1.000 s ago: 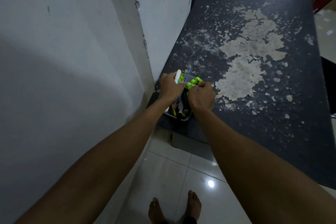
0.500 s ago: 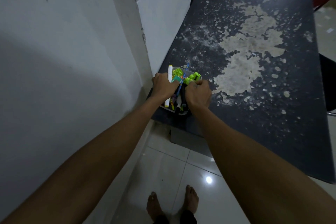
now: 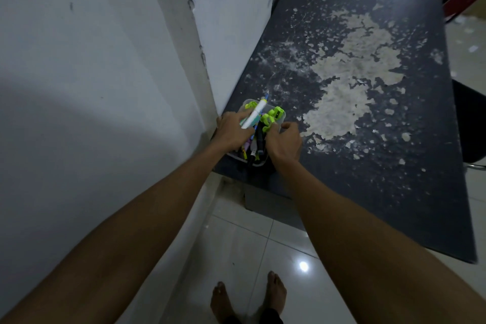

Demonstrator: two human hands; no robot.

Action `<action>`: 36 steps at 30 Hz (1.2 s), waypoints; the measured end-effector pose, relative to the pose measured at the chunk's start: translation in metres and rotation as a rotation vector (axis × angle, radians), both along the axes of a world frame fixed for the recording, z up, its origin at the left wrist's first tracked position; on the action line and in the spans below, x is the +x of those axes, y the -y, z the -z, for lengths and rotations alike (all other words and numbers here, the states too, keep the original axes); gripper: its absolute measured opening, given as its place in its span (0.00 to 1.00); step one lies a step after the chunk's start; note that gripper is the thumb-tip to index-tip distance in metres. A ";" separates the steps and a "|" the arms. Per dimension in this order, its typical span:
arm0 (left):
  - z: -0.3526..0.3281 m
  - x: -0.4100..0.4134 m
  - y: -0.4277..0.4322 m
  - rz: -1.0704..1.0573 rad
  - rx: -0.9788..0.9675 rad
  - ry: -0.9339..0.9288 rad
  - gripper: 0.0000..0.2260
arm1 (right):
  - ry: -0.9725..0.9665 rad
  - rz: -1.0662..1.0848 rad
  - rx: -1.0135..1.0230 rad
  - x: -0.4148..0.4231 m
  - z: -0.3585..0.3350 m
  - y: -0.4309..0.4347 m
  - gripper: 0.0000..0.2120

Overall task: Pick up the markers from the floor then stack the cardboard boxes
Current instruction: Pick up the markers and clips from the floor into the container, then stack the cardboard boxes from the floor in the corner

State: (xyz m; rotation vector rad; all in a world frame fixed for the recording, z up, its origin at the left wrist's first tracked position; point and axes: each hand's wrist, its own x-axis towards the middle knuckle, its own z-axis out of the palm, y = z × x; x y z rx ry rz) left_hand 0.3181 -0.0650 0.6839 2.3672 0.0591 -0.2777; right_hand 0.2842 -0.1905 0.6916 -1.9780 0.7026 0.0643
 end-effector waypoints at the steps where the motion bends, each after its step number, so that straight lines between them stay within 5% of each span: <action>1: 0.000 0.000 0.001 0.029 0.050 -0.015 0.30 | -0.003 0.000 0.004 0.000 0.000 0.000 0.12; 15: -0.002 -0.012 0.002 -0.096 -0.100 -0.010 0.34 | -0.001 -0.007 0.038 -0.008 0.001 0.000 0.14; 26: -0.038 -0.087 0.014 -0.248 -0.026 0.118 0.13 | -0.020 -0.076 0.054 -0.049 -0.018 0.022 0.18; 36: -0.049 -0.200 0.041 -0.150 -0.009 0.081 0.14 | 0.011 -0.032 0.024 -0.174 -0.035 0.054 0.22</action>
